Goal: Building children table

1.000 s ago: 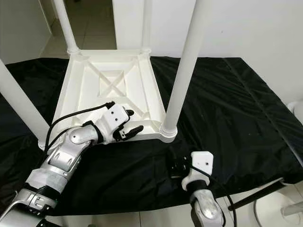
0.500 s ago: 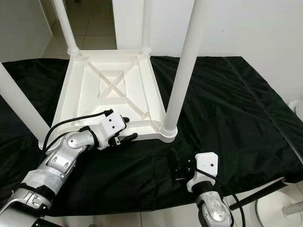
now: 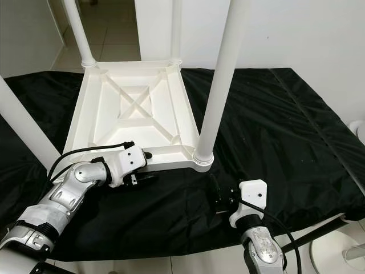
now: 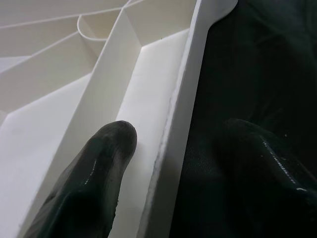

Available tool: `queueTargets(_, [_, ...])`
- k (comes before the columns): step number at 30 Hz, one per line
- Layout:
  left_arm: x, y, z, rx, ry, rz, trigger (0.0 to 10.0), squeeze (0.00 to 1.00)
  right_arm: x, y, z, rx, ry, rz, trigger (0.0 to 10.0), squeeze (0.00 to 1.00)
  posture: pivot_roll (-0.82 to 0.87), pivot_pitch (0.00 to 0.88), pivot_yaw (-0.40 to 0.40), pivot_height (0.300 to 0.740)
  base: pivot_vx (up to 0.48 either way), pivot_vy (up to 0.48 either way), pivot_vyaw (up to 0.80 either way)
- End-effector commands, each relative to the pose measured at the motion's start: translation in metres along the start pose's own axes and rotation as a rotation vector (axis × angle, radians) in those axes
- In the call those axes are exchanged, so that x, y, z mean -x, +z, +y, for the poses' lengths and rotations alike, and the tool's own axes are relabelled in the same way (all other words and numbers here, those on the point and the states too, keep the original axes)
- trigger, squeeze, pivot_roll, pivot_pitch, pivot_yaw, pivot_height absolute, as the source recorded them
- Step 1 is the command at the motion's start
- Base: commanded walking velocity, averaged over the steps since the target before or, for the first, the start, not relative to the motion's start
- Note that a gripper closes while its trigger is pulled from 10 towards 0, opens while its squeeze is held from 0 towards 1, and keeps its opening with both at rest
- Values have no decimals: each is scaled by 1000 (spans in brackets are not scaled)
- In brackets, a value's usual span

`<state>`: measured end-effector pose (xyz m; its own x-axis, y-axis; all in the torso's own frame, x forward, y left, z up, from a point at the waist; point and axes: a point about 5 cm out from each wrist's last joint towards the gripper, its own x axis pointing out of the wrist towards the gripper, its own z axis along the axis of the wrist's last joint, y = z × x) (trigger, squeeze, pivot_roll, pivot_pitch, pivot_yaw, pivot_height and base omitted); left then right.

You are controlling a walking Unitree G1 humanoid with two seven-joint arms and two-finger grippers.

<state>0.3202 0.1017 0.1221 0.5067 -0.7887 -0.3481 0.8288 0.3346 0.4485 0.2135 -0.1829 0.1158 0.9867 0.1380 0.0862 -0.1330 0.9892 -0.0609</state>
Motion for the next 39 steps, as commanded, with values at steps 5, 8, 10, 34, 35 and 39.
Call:
queueTargets(5, [4,-13,0,26,-23,50,4314,0,0,-3,-2,9,1,16,10000,0,-111,47,16,740,0,0,0])
queueTargets(8, [4,-14,1,40,-23,56,2627,0,-1,-3,-1,13,3,15,10000,0,-112,47,15,740,0,0,0])
queueTargets(10, [4,-15,2,47,-25,56,2627,0,-1,-3,-1,15,3,14,10000,0,-112,47,15,740,0,0,0])
queueTargets(34, [34,-26,-7,96,-44,80,784,0,-2,-5,-7,53,25,27,10000,0,-103,59,13,740,0,0,0])
queueTargets(35, [35,-25,-9,100,-44,76,706,0,-3,-5,-8,57,26,27,10000,0,-103,59,13,740,0,0,0])
queueTargets(39, [37,-23,-12,110,-42,70,1059,0,-4,-5,-8,61,30,26,10000,0,-100,59,12,740,0,0,0])
